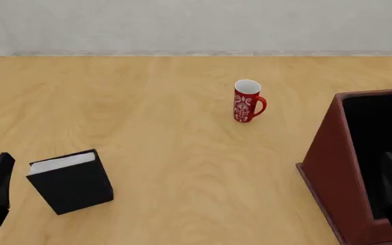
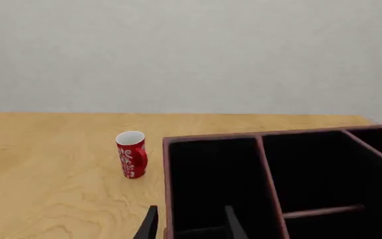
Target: Pick up the book and place it in the left compartment of the caddy.
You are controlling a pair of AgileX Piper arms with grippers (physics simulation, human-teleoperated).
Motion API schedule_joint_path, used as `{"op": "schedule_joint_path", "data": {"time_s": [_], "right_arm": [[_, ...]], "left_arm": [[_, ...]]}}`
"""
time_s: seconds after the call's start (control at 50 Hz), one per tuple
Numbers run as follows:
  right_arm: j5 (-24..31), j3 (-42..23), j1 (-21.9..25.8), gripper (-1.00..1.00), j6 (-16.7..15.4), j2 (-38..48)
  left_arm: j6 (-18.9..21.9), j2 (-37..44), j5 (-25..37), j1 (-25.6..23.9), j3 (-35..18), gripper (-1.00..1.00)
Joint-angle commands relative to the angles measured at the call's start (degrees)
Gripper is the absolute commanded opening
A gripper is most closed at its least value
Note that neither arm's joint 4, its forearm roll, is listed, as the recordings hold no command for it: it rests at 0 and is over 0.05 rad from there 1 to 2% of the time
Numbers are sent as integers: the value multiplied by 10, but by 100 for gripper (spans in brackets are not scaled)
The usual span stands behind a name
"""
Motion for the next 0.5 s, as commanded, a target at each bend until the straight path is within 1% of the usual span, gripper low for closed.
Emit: {"op": "schedule_joint_path", "data": {"time_s": [0.02,0.08,0.1,0.12,0.14,0.16,0.2,0.28,0.3,0.32,0.34,0.36,0.42,0.44,0.46,0.5], "right_arm": [[-13,-1,6,100,4,13],[-3,-21,18,100,6,21],[9,-38,25,100,11,24],[28,-49,33,100,8,14],[41,-81,53,100,5,31],[43,-90,61,100,-1,38],[54,-123,99,100,-17,61],[28,-153,144,100,-29,122],[32,-167,165,100,-33,133],[28,-175,187,100,-44,142],[29,-186,210,100,-43,156],[27,-194,221,100,-46,166],[12,-222,283,100,-62,219],[7,-224,290,100,-63,228],[-14,-230,314,100,-67,263],[-31,-247,366,100,-76,321]], "left_arm": [[0,2,-1,0,-2,100],[0,2,-1,0,-2,100],[0,2,-1,0,-1,100],[0,2,-1,0,-2,100],[0,2,-1,0,-2,100],[0,2,-1,0,-2,100],[0,2,-1,0,-2,100],[0,2,-1,0,-2,100],[0,2,-1,0,-2,100],[0,2,-1,0,-2,100],[0,2,-1,0,-2,100],[0,2,-1,0,-2,100],[0,2,-1,0,-2,100],[0,3,-1,0,-2,100],[0,2,-1,0,-2,100],[0,2,-1,0,-2,100]]}}
